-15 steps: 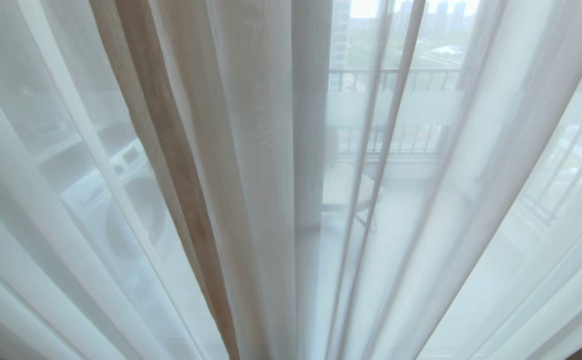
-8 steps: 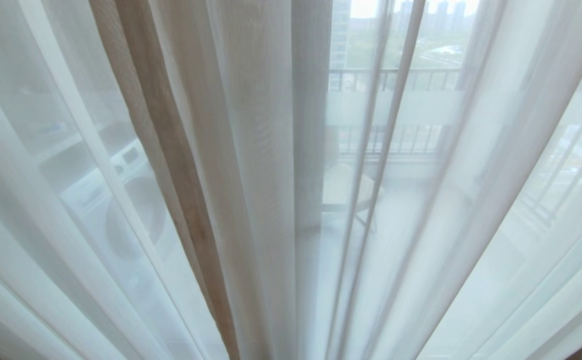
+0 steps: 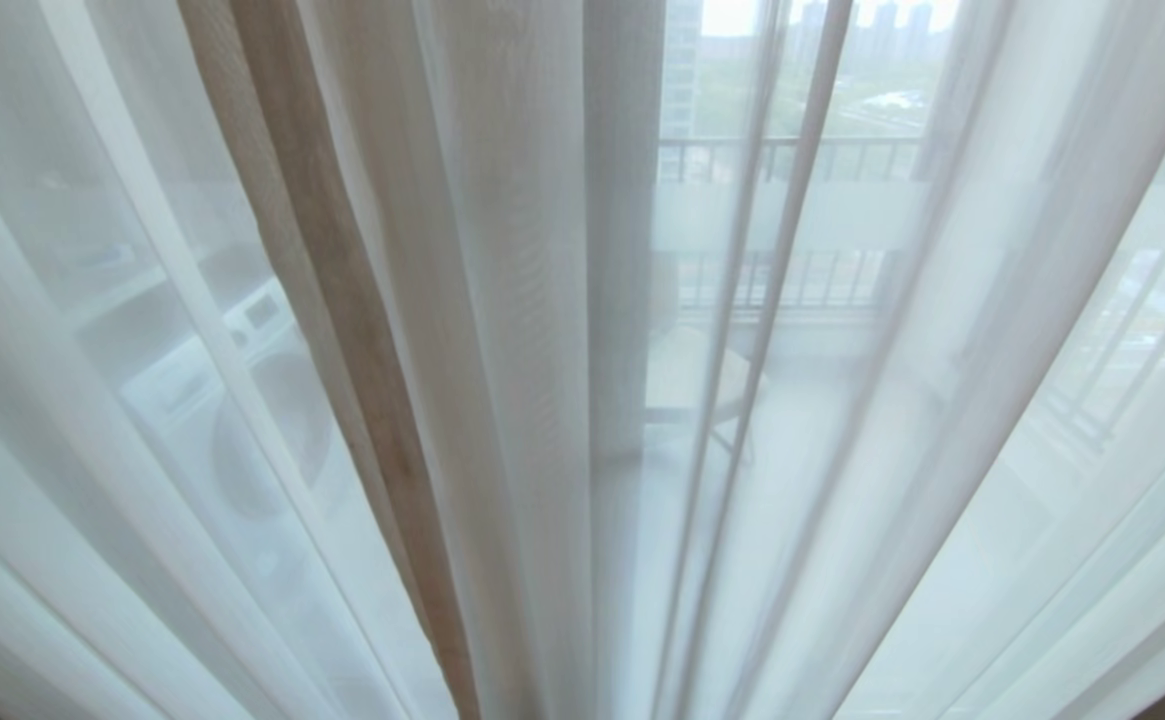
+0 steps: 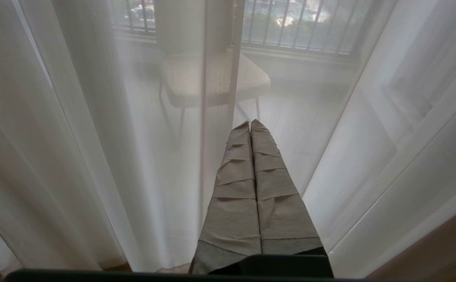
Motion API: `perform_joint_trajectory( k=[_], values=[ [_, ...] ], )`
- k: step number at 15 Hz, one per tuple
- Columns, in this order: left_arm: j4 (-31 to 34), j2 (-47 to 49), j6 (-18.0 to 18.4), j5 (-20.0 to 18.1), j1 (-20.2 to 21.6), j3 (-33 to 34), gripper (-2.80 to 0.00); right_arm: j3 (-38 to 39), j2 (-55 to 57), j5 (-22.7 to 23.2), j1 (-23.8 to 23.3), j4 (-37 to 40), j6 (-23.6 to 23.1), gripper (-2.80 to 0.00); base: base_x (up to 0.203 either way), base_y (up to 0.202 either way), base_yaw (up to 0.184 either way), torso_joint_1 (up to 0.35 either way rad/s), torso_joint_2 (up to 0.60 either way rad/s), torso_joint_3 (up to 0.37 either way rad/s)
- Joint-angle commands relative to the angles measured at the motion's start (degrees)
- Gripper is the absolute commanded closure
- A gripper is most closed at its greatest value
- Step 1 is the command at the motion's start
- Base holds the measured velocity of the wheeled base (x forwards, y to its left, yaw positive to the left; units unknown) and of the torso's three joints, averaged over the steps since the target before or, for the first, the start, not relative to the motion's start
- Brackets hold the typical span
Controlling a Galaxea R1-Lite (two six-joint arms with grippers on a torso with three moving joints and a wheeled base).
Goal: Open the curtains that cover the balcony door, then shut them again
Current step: Close the outer curtains on both sides
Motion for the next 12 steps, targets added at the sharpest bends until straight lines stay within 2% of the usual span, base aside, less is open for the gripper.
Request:
perform_joint_trajectory(
  k=[1,8,12],
  values=[
    [0.0,-0.1,0.0,0.0,0.0,0.0,0.00,0.0,0.0,0.1,0.0,0.0,0.0,0.00,0.000,0.000,0.000,0.000,0.00,0.000],
    [0.0,-0.1,-0.2,0.0,0.0,0.0,0.00,0.0,0.0,0.1,0.0,0.0,0.0,0.00,0.000,0.009,0.000,0.000,0.00,0.000],
    [0.0,-0.1,-0.5,0.0,0.0,0.0,0.00,0.0,0.0,0.1,0.0,0.0,0.0,0.00,0.000,0.168,-0.001,0.006,0.00,0.000]
  ],
)
